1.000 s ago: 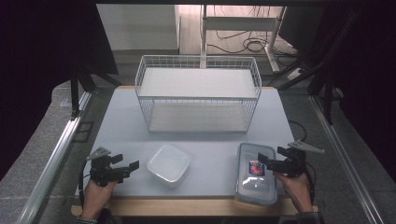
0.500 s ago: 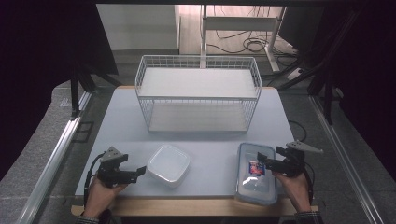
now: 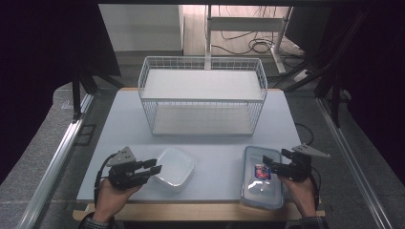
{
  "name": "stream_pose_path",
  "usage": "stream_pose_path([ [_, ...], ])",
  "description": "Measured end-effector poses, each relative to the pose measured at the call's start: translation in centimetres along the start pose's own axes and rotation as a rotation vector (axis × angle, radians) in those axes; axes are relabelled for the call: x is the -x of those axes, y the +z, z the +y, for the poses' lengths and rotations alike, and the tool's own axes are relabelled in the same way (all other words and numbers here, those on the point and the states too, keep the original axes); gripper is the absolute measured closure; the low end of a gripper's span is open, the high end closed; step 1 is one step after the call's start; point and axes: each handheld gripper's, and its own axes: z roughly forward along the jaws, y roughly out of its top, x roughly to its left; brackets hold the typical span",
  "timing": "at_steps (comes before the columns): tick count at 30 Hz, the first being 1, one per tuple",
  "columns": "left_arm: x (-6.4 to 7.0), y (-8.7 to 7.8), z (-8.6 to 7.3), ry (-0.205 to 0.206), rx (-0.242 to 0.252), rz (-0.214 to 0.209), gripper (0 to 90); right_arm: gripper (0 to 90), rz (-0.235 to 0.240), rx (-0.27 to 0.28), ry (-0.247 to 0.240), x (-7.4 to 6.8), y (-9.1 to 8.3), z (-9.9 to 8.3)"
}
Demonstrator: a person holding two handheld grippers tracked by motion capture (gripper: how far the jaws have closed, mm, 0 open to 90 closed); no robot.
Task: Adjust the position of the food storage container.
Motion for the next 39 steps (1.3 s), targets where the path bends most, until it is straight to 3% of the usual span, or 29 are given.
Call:
stream_pose_path([
  [1,0.0,0.0,0.0,0.000,0.000,0.000,78.9,10.0,0.000,0.000,0.000,0.0,0.0,0.0],
  [2,0.6,0.9,0.6,0.010,-0.004,-0.049,84.9,10.2,-0.003,0.003,-0.006,-0.1,0.0,0.0],
  [3,0.8,1.4,0.9,0.019,-0.015,-0.062,89.7,10.1,-0.005,0.001,-0.008,-0.1,0.0,0.0],
  [6,1.2,2.6,1.5,0.018,-0.042,-0.117,90.0,10.4,-0.004,0.002,-0.009,-0.1,0.0,0.0],
  [8,2.3,4.2,1.7,0.053,-0.072,-0.129,90.0,11.4,-0.002,0.009,-0.010,0.0,0.0,0.0],
  [13,3.9,6.1,1.5,0.104,-0.106,-0.082,90.0,11.8,-0.006,0.011,-0.019,0.0,0.0,0.1],
  [17,4.5,7.1,1.3,0.089,-0.138,-0.082,90.0,11.8,-0.010,0.007,-0.027,-0.1,0.0,0.1],
  [23,5.1,8.4,0.9,0.110,-0.204,-0.030,90.0,11.8,-0.011,0.006,-0.032,-0.1,0.0,0.0],
  [24,4.9,8.6,0.6,0.107,-0.217,-0.011,90.0,11.9,-0.013,0.009,-0.033,-0.1,0.0,0.0],
  [27,4.5,8.6,0.6,0.083,-0.210,-0.022,90.0,12.2,-0.018,0.011,-0.038,0.0,0.0,0.0],
  [28,4.4,8.5,0.6,0.098,-0.218,0.014,90.0,12.5,-0.018,0.009,-0.041,0.0,-0.1,0.1],
  [30,4.2,8.5,0.5,0.094,-0.219,0.022,90.0,12.8,-0.019,0.009,-0.043,0.0,-0.1,0.1],
  [32,3.2,8.1,0.3,0.064,-0.207,0.050,90.0,13.2,-0.020,0.009,-0.049,0.0,-0.2,0.1],
  [35,2.2,7.6,0.2,0.063,-0.204,0.113,90.0,13.9,-0.021,0.008,-0.057,0.0,-0.2,0.1],
  [36,2.2,7.6,0.2,0.063,-0.204,0.113,90.0,14.2,-0.019,0.009,-0.057,0.0,-0.2,0.1],
  [39,0.7,7.0,0.0,0.017,-0.176,0.136,90.0,15.2,-0.012,0.006,-0.054,0.0,-0.2,0.1],
])
